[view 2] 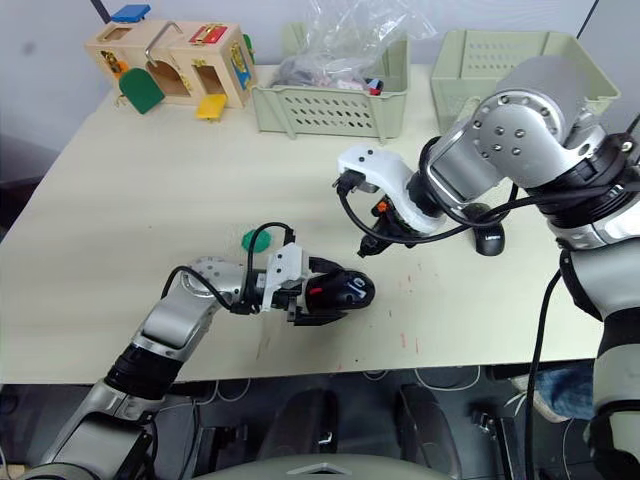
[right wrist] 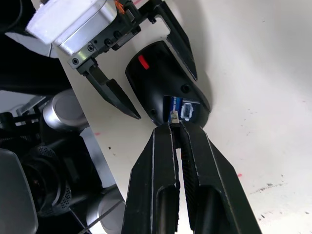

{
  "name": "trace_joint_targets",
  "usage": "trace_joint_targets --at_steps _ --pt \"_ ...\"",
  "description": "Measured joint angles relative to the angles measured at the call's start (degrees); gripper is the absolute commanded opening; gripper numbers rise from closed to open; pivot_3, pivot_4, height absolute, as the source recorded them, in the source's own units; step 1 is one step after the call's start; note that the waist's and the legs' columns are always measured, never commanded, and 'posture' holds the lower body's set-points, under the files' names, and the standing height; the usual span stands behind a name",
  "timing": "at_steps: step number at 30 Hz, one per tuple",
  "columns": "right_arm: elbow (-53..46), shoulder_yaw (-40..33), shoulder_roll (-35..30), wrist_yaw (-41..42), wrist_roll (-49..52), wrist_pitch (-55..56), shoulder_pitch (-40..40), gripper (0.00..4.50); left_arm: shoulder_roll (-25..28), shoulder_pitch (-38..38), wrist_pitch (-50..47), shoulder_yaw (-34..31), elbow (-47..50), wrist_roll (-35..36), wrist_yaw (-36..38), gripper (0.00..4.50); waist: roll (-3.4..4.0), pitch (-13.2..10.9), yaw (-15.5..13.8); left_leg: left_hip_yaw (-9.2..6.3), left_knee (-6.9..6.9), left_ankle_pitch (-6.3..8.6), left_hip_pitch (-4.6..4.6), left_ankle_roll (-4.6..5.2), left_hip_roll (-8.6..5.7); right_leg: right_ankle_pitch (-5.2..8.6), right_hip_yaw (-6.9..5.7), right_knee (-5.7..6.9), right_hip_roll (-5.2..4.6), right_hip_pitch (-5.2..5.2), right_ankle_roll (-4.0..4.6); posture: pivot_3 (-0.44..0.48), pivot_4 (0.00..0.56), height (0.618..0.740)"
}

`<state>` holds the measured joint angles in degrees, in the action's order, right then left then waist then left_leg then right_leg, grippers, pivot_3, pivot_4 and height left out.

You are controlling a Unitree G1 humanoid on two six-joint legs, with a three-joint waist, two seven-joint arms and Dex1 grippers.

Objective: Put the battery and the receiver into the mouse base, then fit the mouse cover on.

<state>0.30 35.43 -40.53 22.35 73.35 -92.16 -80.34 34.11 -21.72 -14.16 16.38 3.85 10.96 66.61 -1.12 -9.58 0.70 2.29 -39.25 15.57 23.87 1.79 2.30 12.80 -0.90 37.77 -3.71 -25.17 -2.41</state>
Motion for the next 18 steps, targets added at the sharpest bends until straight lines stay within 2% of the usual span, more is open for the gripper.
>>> trace_joint_targets --at_steps 6,18 --pt "0.5 0.3 0.8 2.2 -3.7 0.0 0.0 0.00 0.3 -2.4 -2.2 0.4 0.4 -0.7 0.3 4.42 0.00 0.0 0.0 0.02 0.00 0.00 0.00 0.00 -0.01 0.00 0.01 -0.01 -0.01 0.01 0.00 0.000 0.150 0.740" --pt "0.7 0.3 2.3 4.3 -8.5 0.0 0.4 0.00 0.1 -2.8 -2.9 2.2 1.2 -1.8 0.1 4.42 0.00 0.0 0.0 0.00 0.00 0.00 0.00 0.00 -0.01 0.00 0.00 0.02 0.00 0.00 0.00 0.000 0.150 0.740"
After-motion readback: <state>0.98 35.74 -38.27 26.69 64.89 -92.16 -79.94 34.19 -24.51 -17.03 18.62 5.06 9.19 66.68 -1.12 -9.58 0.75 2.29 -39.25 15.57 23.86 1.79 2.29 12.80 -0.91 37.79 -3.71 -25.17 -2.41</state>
